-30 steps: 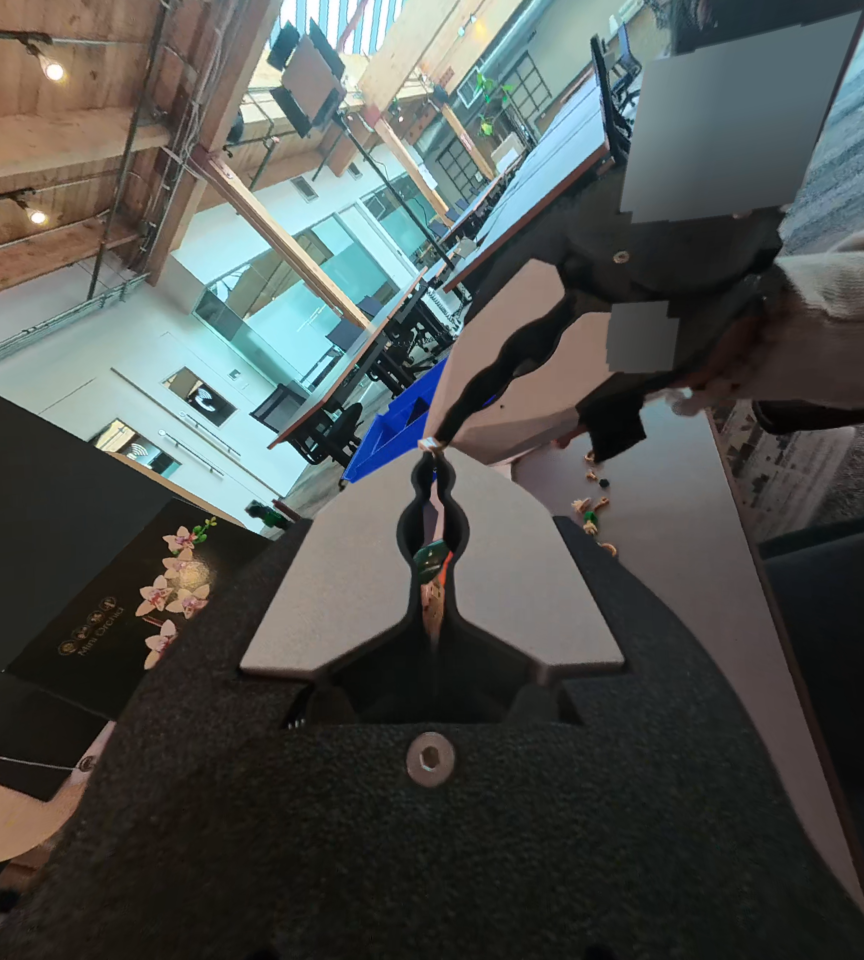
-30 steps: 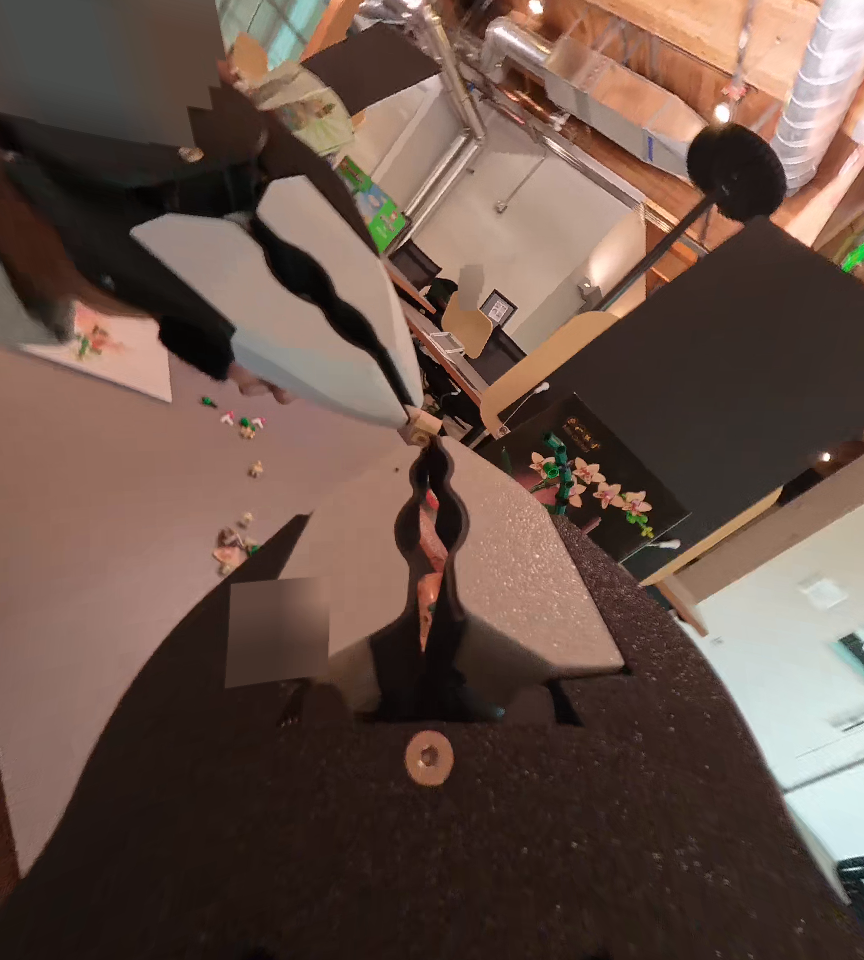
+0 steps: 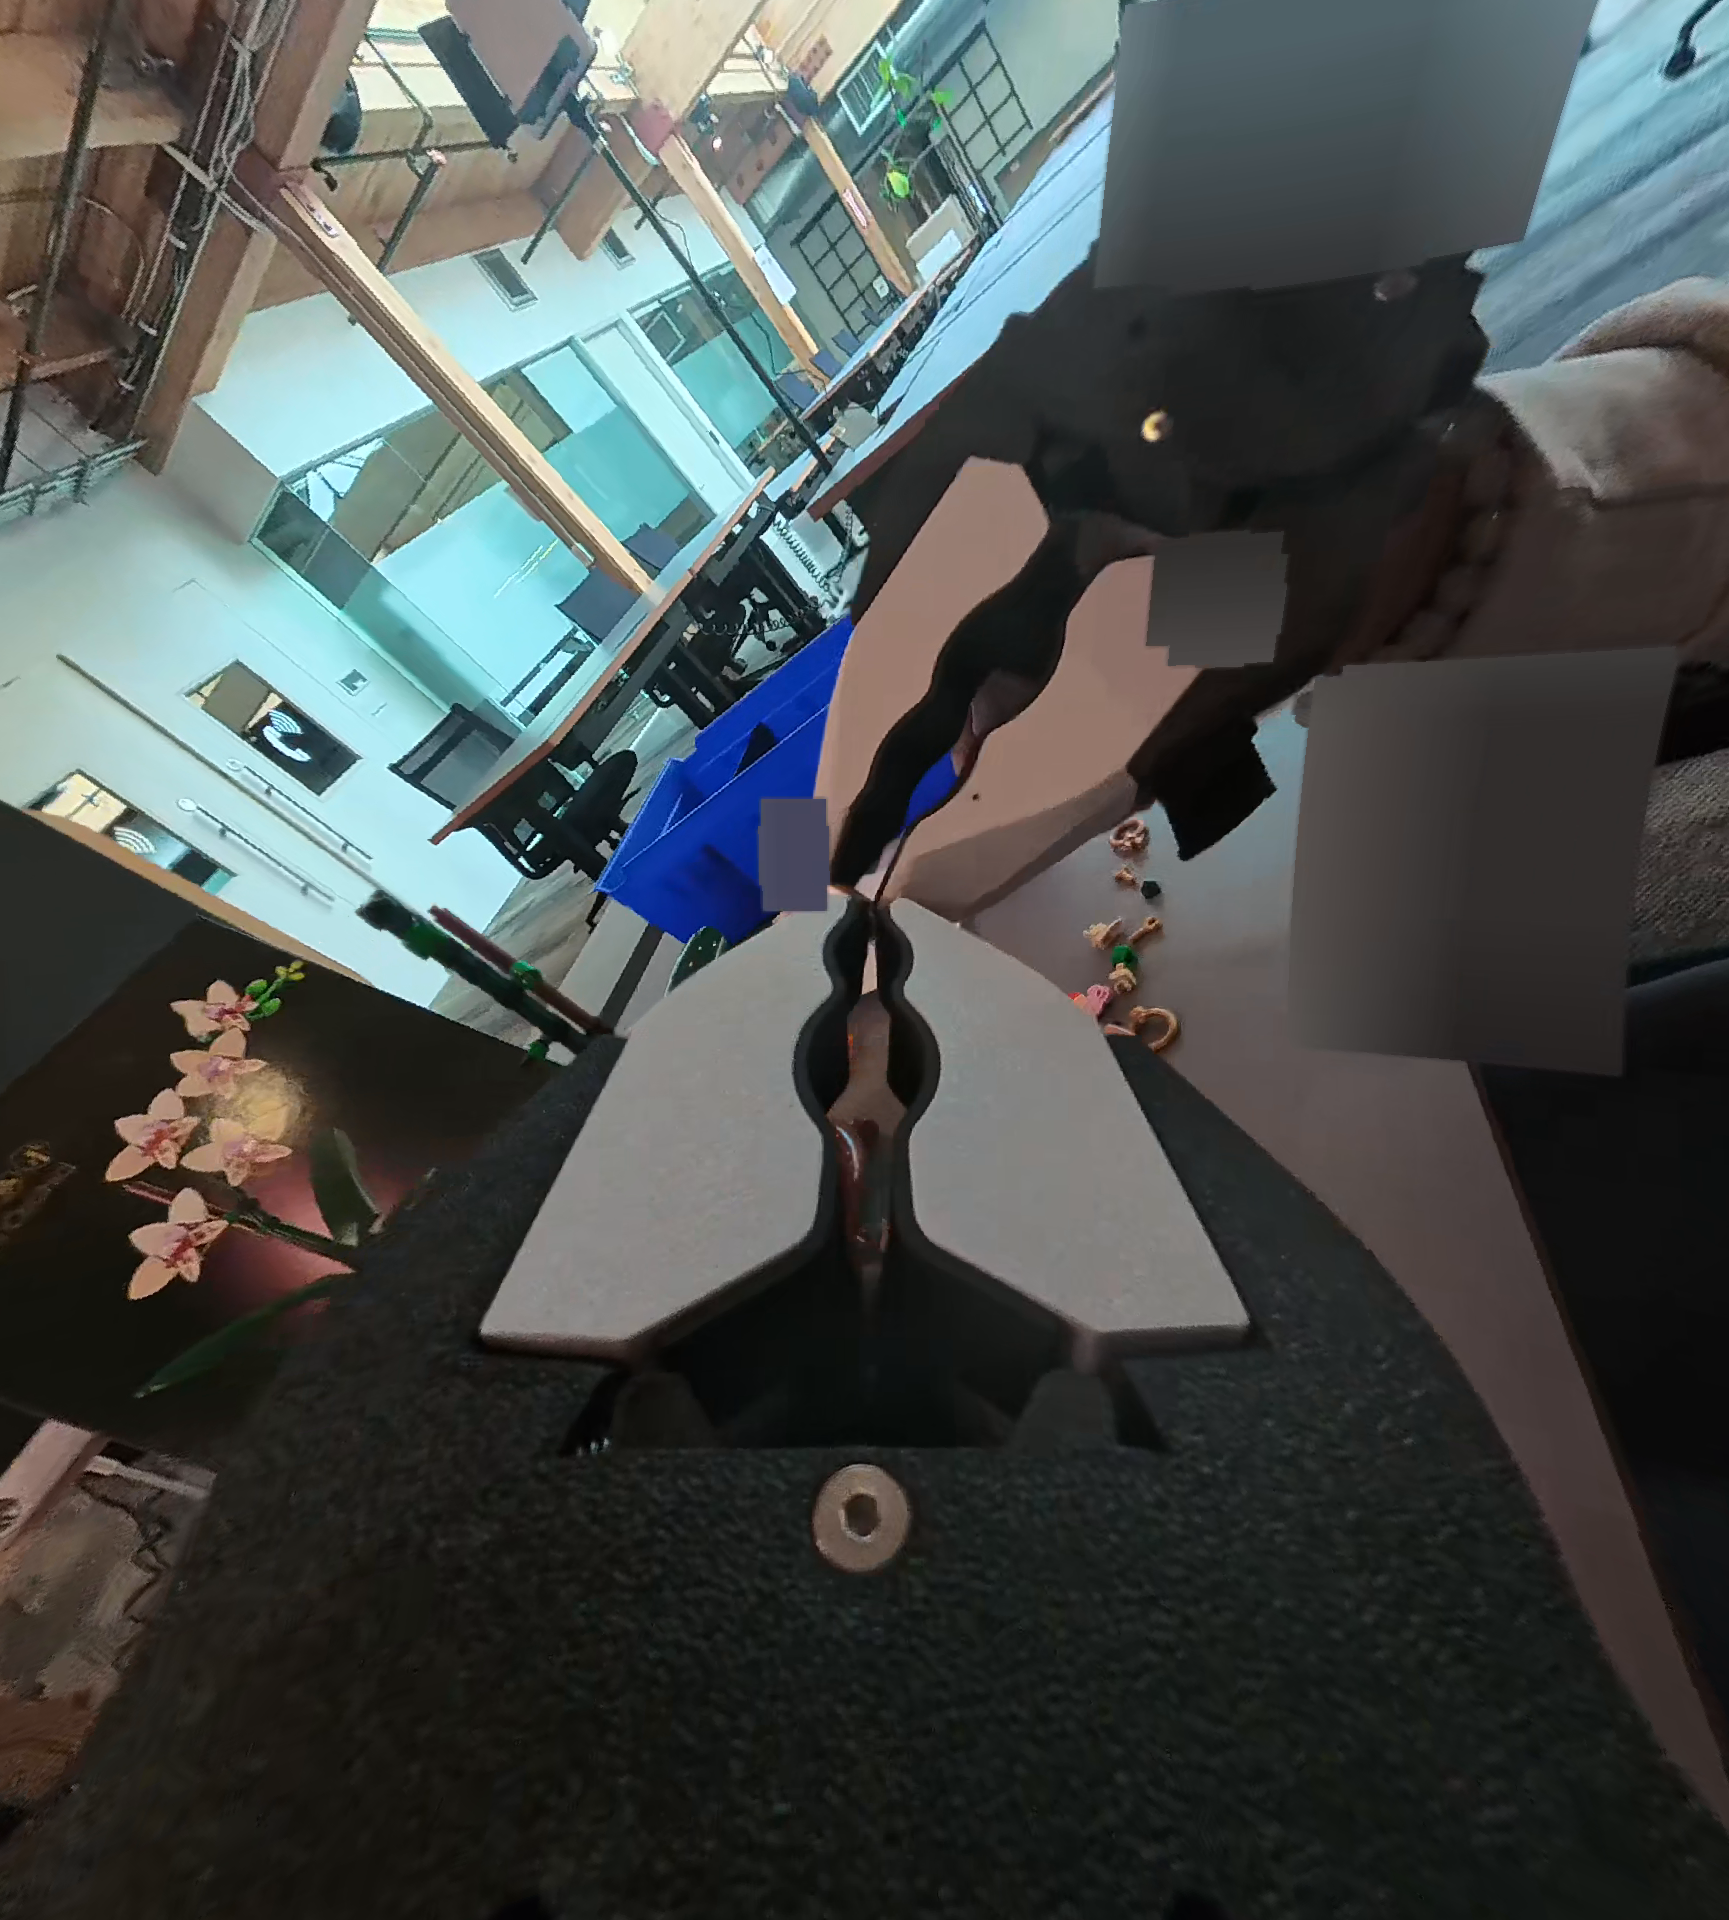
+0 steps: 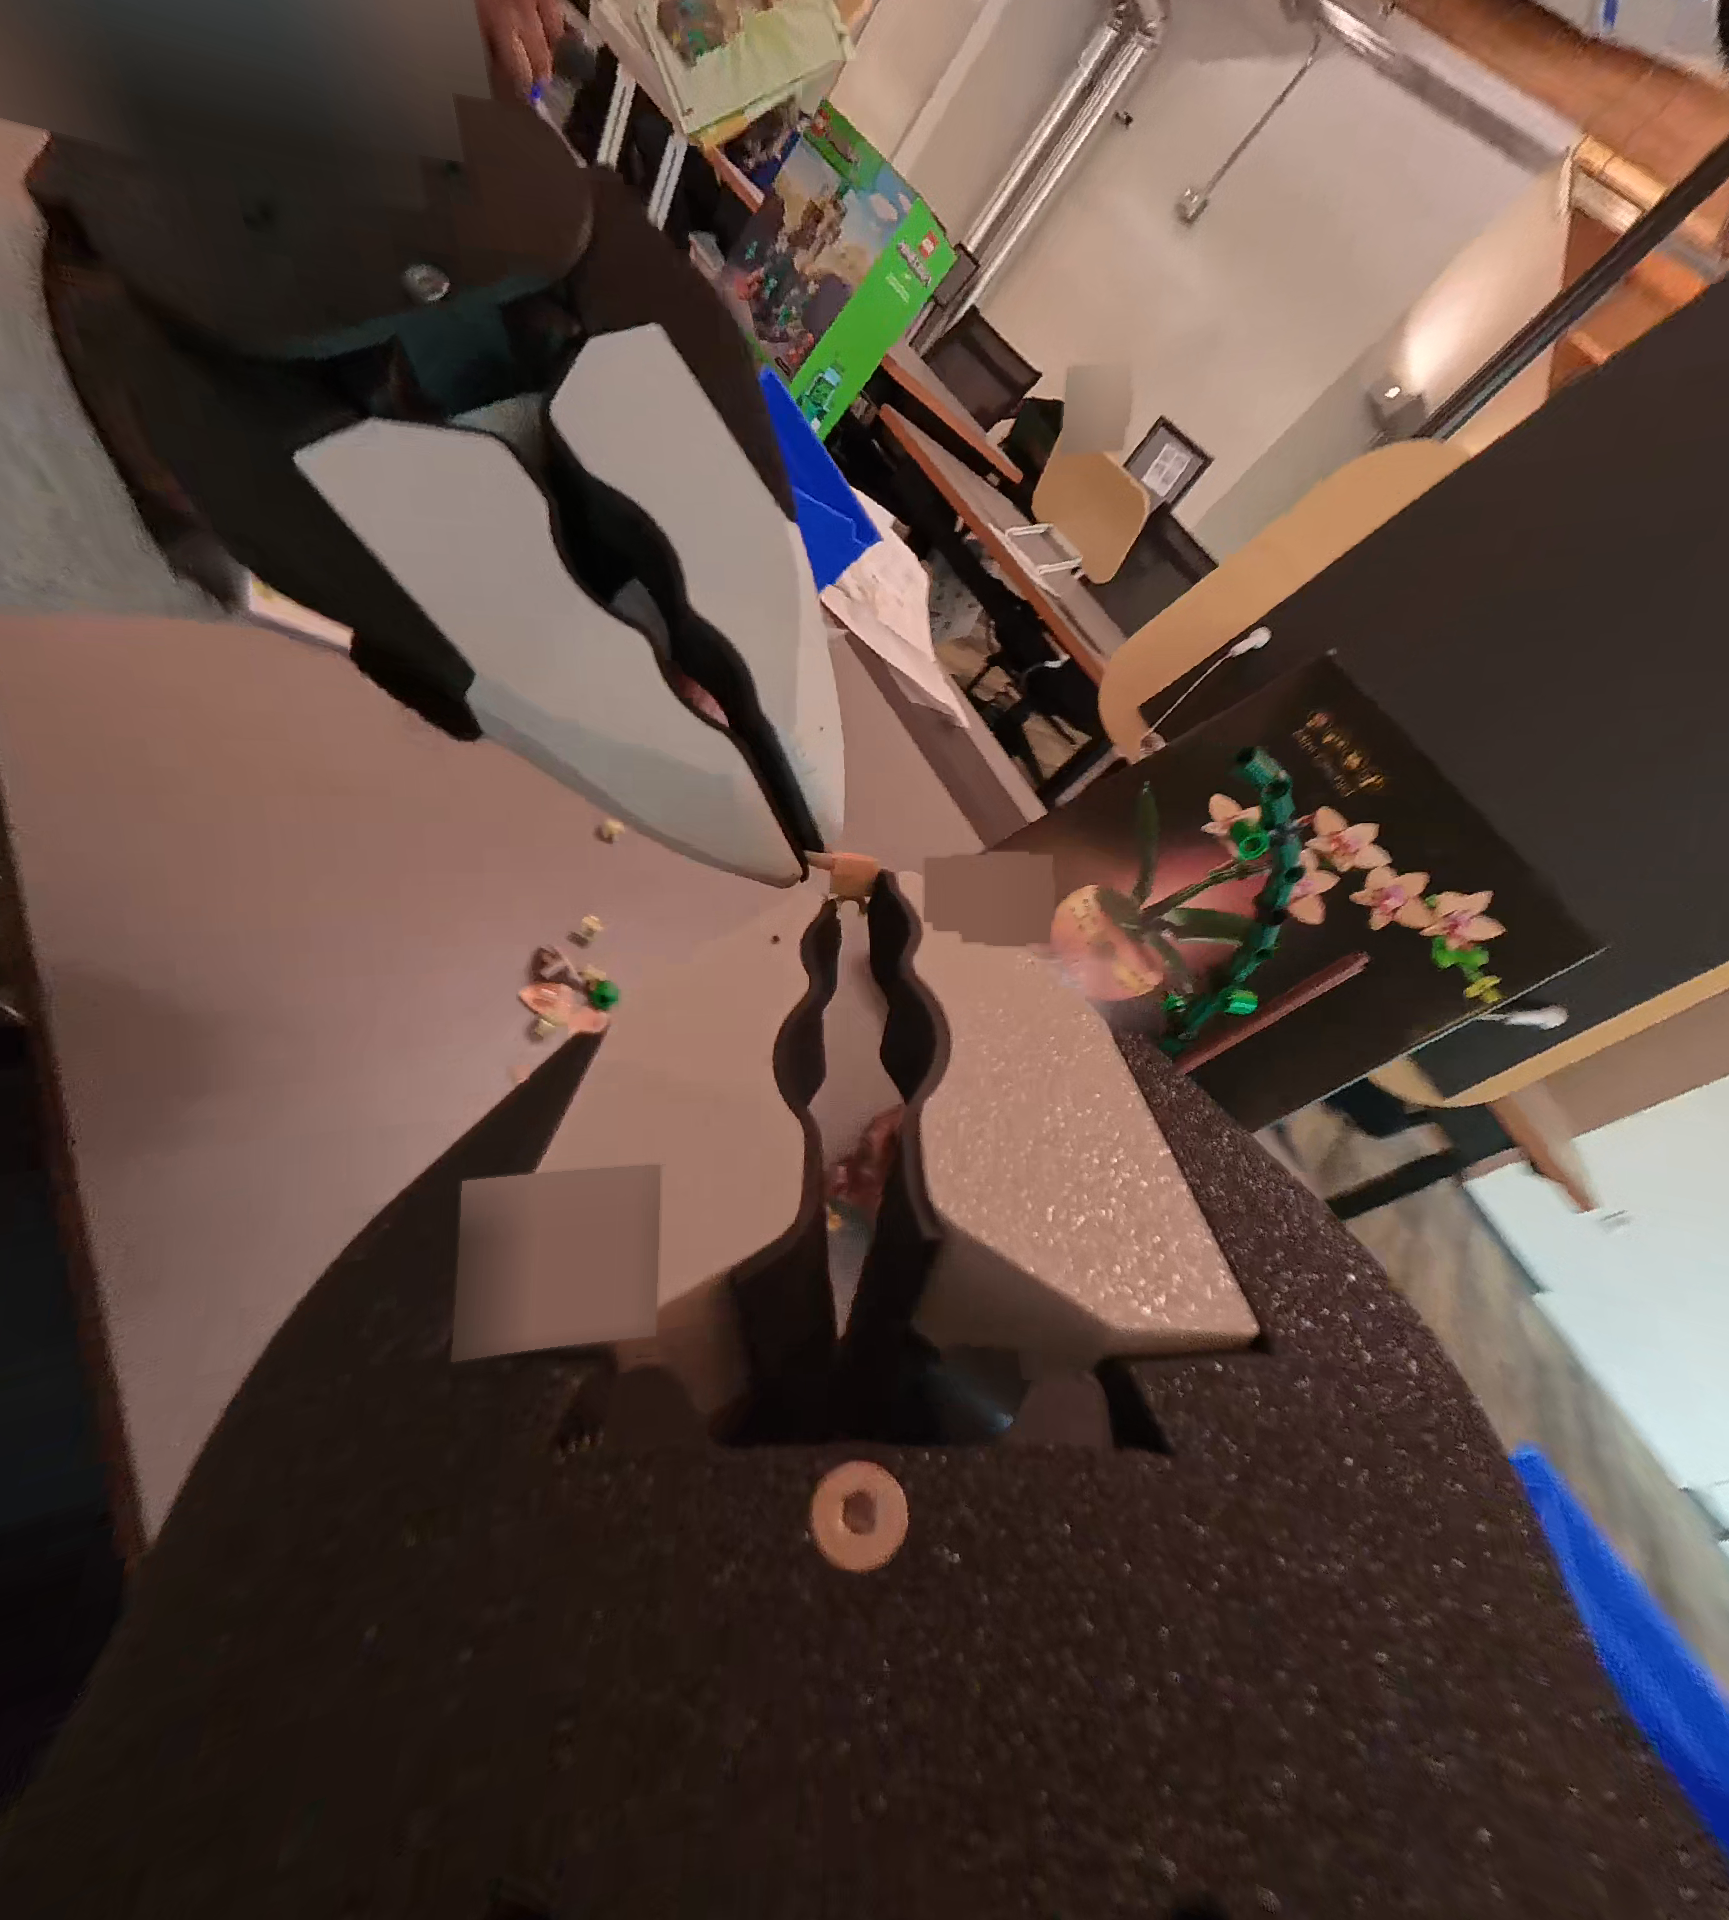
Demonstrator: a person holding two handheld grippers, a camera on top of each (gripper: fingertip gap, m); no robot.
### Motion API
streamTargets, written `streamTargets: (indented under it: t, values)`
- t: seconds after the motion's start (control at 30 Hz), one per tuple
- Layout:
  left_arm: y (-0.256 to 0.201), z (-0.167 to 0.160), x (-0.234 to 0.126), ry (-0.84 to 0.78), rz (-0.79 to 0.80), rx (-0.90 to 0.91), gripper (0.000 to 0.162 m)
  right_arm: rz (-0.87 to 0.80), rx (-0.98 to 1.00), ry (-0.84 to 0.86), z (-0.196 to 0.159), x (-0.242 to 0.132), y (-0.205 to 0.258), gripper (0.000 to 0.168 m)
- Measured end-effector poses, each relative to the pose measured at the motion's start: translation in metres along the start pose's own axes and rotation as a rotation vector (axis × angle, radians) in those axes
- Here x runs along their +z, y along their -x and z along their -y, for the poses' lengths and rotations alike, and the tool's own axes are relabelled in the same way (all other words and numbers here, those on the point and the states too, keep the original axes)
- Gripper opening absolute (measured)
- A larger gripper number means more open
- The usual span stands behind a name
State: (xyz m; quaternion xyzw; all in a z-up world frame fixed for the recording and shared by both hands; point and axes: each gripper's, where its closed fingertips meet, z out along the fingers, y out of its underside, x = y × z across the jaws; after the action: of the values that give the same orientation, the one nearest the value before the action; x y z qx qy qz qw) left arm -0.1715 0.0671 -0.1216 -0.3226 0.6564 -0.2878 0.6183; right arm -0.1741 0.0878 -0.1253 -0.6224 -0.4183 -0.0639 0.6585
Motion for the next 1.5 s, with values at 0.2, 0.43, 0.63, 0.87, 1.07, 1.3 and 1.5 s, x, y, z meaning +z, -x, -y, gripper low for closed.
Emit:
streamTargets:
  t: [0.2, 0.43, 0.63, 0.87, 1.07, 1.3, 1.5]
  values:
    - [0.002, -0.009, 0.002, 0.006, -0.001, -0.050, 0.000, -0.062, -0.244, 0.079, -0.005, 0.004, -0.002, 0.006]
    - [0.001, -0.027, 0.007, 0.084, -0.013, -0.066, 0.000, -0.051, -0.329, 0.150, -0.022, 0.012, 0.003, 0.006]
    - [-0.003, -0.057, 0.011, 0.214, -0.022, -0.100, 0.000, 0.093, -0.063, 0.305, -0.068, 0.017, 0.028, 0.000]
    - [-0.004, -0.073, 0.023, 0.218, 0.004, -0.206, 0.000, -0.013, 0.298, 0.234, -0.078, 0.022, 0.019, 0.017]
    - [-0.012, -0.073, 0.029, 0.219, -0.023, -0.203, 0.000, -0.047, 0.275, 0.255, -0.080, 0.025, 0.015, 0.009]
    - [-0.021, -0.070, 0.029, 0.212, -0.085, -0.235, 0.000, -0.053, 0.092, 0.250, -0.080, 0.020, 0.019, 0.006]
    - [-0.010, -0.068, 0.026, 0.188, -0.038, -0.279, 0.000, -0.015, -0.220, 0.326, -0.090, 0.019, 0.022, 0.005]
